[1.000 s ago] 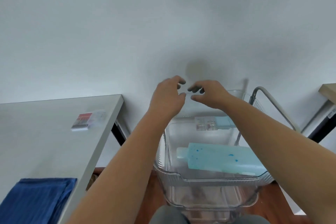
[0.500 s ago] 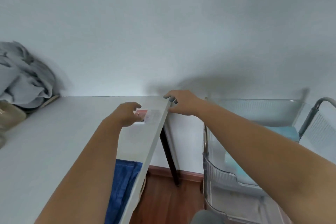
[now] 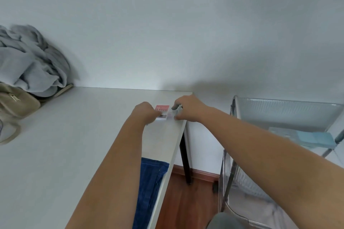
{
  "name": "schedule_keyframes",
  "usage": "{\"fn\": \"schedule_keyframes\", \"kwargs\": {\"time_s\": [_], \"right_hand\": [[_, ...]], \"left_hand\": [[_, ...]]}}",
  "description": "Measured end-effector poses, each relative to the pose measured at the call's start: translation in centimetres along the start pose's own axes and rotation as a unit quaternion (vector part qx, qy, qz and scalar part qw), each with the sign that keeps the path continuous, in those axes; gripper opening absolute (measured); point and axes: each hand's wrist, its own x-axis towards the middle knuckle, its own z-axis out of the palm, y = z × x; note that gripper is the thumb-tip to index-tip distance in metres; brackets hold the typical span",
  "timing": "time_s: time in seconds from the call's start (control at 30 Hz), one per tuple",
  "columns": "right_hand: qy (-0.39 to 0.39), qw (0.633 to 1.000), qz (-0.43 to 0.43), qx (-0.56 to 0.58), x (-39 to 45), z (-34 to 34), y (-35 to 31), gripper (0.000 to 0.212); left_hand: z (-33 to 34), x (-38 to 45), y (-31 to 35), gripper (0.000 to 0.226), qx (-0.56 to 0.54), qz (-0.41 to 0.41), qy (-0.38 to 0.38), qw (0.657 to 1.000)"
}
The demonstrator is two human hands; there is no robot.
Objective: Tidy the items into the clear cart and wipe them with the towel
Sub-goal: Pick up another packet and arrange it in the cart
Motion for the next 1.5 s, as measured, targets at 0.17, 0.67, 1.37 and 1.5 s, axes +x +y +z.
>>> {"fn": "schedule_keyframes", "kwargs": {"time_s": [0.17,0.67,1.37,1.5], "right_hand": [[0.015,0.999,0.015,0.028,-0.4,1.0,0.1,0.031],[0.141,0.988,-0.012,0.058,-5.1,-7.3,3.9,0.053],[0.017,0.98,0.189,-0.062,-14.7,-7.6,24.0,0.06],[-0.009,0.973,0.221,-0.064,-13.8,-5.7,25.4,0.062]], "left_hand": [[0.7,0.2,-0.4,0.022,-0.201,0.0,0.053,0.978],[-1.0,-2.6,6.1,0.041,-0.558,0.082,0.003,0.826],[9.0,-6.9,20.8,0.035,-0.563,0.17,-0.17,0.791],[9.6,-6.9,20.9,0.029,-0.56,0.176,-0.179,0.79]]}}
